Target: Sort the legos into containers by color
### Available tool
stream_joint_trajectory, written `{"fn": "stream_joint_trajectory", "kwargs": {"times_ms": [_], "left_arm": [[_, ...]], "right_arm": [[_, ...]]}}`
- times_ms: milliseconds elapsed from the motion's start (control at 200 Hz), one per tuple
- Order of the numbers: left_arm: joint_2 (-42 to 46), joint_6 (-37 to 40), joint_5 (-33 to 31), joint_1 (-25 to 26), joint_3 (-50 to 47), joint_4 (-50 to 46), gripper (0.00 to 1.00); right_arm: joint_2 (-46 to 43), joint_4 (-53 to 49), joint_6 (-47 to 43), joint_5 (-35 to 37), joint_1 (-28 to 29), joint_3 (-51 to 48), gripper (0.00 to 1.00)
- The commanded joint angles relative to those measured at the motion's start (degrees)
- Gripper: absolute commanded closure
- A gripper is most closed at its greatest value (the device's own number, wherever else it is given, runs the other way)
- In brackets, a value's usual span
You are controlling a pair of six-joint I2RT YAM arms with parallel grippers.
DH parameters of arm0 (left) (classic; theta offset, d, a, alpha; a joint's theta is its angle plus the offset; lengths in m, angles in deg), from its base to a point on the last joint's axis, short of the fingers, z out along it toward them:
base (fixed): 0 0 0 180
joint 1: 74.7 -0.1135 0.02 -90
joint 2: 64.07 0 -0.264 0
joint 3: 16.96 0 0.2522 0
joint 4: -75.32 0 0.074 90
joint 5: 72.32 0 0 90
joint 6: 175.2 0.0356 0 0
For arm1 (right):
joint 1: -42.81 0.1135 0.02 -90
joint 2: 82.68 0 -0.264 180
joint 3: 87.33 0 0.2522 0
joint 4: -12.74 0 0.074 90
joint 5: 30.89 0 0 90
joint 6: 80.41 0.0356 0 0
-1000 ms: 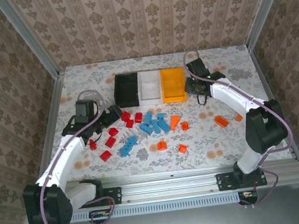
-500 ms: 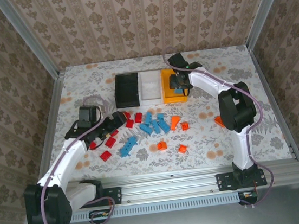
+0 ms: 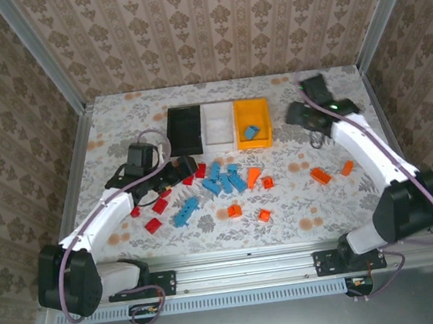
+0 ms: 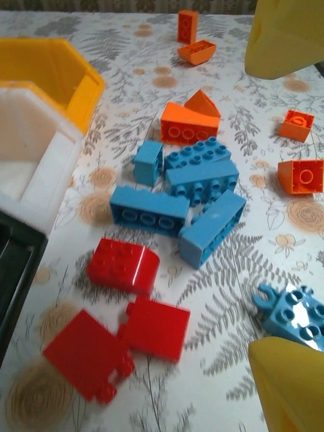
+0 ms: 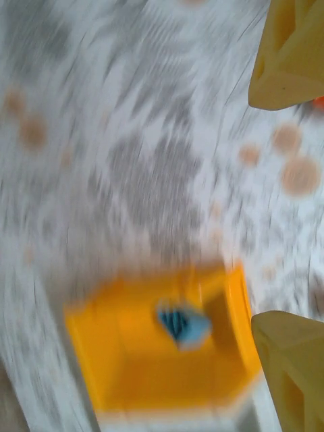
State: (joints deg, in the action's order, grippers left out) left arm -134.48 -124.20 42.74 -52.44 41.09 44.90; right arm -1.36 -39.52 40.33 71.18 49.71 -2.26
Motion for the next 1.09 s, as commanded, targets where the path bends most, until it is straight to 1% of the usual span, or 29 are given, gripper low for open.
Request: {"fn": "stream_joint_trajectory", "kwargs": {"times_ms": [0, 55, 100, 175, 210, 290, 335, 430, 570, 620, 765, 860, 915, 985, 1045, 1090], "left_arm": [[-1.6, 0.0, 2.5, 2.2, 0.8, 3.1, 0.00], [-2.3, 0.1, 2.9, 3.1, 0.7, 3.5, 0.00], [-2.8, 0.2, 3.3, 3.4, 0.6, 3.8, 0.00], [-3.8, 0.5, 4.4, 3.4, 0.5, 4.0, 0.00], [-4.2, 0.8, 4.8, 3.4, 0.7, 3.7, 0.00], [-4.6, 1.1, 5.4, 3.5, 1.0, 3.1, 0.00], [-4.6, 1.2, 5.5, 3.4, 1.0, 2.7, 0.00], [-4.3, 1.1, 5.5, 3.5, 1.0, 2.6, 0.00], [-4.2, 1.1, 5.4, 3.4, 1.1, 1.8, 0.01], [-4.1, 1.1, 5.3, 3.4, 1.3, 1.3, 0.01], [-3.7, 1.7, 4.4, 3.4, 2.0, -0.4, 0.01], [-3.4, 1.8, 4.0, 3.4, 2.2, -1.3, 0.00], [-3.1, 1.6, 3.9, 3.4, 2.4, -1.6, 0.01], [-2.9, 1.6, 3.7, 3.4, 2.7, -2.3, 0.00], [-2.5, 1.6, 3.1, 3.5, 3.1, -3.6, 0.01], [-2.0, 1.8, 2.5, 3.5, 3.4, -4.5, 0.01]], "right_arm": [[-4.5, -4.9, 5.6, -2.8, -10.3, -10.0, 0.19], [-5.3, -4.0, 5.9, -1.7, -12.9, -12.9, 0.15], [-4.4, -3.5, 5.7, -2.2, -14.5, -14.2, 0.14], [-2.0, -2.9, 5.1, -1.5, -15.0, -15.1, 0.13], [0.6, -2.4, 5.1, -0.7, -15.4, -15.6, 0.13], [3.3, -0.9, 6.0, -0.2, -17.3, -16.7, 0.17], [4.2, 0.1, 6.4, -0.4, -17.9, -17.2, 0.21], [5.9, 0.8, 6.7, 0.9, -18.1, -17.0, 0.25], [9.1, 0.8, 6.7, 1.2, -18.2, -16.2, 0.29], [10.2, 1.3, 6.7, 0.9, -18.2, -16.3, 0.33], [12.7, 2.8, 6.7, 0.3, -18.2, -16.1, 0.60], [12.0, 3.4, 6.2, 2.0, -18.1, -16.5, 0.72], [10.8, 3.7, 5.8, 2.4, -17.8, -16.9, 0.76], [8.7, 3.5, 5.4, 2.9, -16.5, -16.8, 0.77], [6.7, 3.1, 5.7, 2.3, -14.2, -15.8, 0.77], [5.5, 2.7, 6.2, 2.3, -10.9, -14.1, 0.77]]}}
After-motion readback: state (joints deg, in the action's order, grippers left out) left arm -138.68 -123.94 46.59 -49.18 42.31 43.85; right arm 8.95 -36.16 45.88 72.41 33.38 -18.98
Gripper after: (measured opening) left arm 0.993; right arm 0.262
